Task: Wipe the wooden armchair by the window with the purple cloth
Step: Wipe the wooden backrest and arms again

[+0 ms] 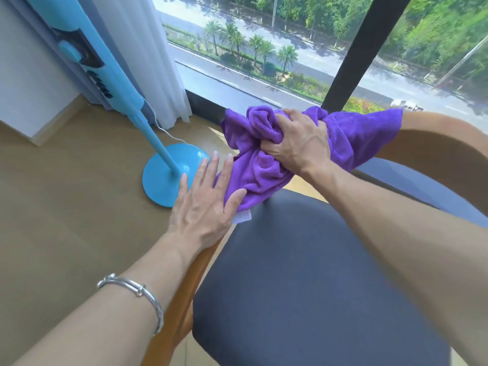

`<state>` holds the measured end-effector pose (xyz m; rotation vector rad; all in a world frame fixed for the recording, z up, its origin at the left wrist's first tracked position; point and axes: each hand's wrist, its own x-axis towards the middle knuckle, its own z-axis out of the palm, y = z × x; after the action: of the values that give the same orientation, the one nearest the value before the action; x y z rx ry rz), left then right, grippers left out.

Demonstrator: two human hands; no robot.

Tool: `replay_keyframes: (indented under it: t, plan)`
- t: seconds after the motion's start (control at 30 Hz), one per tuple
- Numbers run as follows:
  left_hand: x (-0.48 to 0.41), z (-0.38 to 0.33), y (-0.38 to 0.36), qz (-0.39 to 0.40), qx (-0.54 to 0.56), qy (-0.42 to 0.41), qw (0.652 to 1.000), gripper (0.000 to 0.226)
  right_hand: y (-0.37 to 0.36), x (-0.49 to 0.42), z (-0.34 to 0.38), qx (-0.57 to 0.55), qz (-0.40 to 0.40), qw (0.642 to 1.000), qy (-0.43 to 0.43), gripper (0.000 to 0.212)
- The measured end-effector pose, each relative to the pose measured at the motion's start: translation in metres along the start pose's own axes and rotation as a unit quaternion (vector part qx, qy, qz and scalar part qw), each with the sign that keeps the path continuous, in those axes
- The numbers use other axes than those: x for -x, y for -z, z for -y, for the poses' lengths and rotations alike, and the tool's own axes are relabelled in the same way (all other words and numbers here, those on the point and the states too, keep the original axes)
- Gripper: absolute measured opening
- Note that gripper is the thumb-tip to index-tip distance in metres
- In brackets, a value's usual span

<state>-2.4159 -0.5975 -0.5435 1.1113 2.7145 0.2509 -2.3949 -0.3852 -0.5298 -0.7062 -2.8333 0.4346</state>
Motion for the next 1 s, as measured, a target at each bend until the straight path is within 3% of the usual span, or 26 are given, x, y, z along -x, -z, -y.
replay_keyframes:
  t: [0.23,0.5,0.63,1.0]
  plan:
    - [-0.026,-0.029,-0.006,-0.005,-0.003,-0.034,0.999,0.075,0.020,-0.009,-0.040,0.083,0.008,0.996,-0.017,0.042]
    - [-0.034,-0.037,-0.004,0.022,-0.018,-0.026,0.999,0.076,0.041,-0.014,-0.047,0.147,0.045,0.987,-0.041,0.045]
    - [-0.059,-0.050,-0.008,0.021,-0.029,-0.062,0.997,0.078,0.058,-0.017,-0.067,0.174,0.051,0.981,-0.071,0.047]
    - [-0.119,-0.099,-0.016,-0.008,-0.021,-0.149,0.989,0.080,0.096,-0.014,-0.113,0.091,-0.005,0.982,-0.163,0.039]
